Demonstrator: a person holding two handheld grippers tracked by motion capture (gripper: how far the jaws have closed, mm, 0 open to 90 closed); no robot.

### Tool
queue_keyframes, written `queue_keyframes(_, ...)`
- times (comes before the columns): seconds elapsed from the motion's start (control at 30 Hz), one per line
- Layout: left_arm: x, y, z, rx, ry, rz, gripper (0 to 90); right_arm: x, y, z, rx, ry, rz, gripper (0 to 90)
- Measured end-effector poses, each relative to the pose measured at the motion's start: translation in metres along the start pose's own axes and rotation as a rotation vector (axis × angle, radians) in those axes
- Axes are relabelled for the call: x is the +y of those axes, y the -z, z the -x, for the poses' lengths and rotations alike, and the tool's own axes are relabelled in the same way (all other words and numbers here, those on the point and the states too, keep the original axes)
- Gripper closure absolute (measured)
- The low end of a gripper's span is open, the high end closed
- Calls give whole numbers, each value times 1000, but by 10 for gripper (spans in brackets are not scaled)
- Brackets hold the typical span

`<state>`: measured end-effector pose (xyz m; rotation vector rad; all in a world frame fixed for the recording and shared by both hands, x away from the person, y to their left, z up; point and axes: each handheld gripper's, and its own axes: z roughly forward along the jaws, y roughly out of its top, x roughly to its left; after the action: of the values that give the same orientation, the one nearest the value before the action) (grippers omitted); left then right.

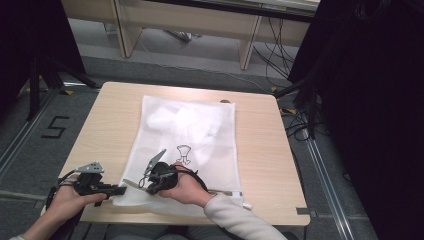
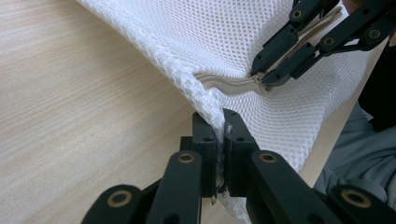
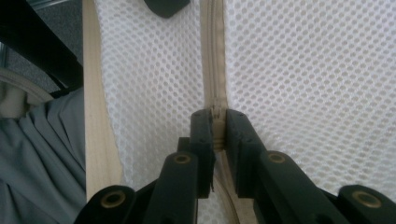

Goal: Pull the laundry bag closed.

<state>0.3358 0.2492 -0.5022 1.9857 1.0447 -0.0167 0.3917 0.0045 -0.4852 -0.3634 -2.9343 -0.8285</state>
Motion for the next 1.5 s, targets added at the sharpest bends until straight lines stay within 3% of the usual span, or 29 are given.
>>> queue_keyframes(0.33, 0, 0, 0, 1, 0, -4, 847, -3, 2, 1, 12, 14, 3, 823)
queue_keyframes(0.43, 0, 0, 0, -1, 3, -4, 847, -4, 3, 0, 10, -12, -3, 823)
queue_keyframes(0.53, 0, 0, 0, 1, 1, -6, 847, -4, 5, 0, 7, 5, -8, 823)
queue_keyframes(1.37, -1, -1, -1, 11, 5, 9, 846, -12, 14, 5, 10, -20, -10, 823)
queue_keyframes(1.43, 0, 0, -2, 7, 0, -12, 845, -13, 15, 5, 8, -27, -13, 823)
queue_keyframes(1.47, -1, -1, -1, 12, 6, 10, 845, -13, 15, 5, 10, -26, -11, 823)
queue_keyframes(1.5, 0, 0, -2, 10, 1, -13, 845, -13, 15, 6, 6, -23, -13, 823)
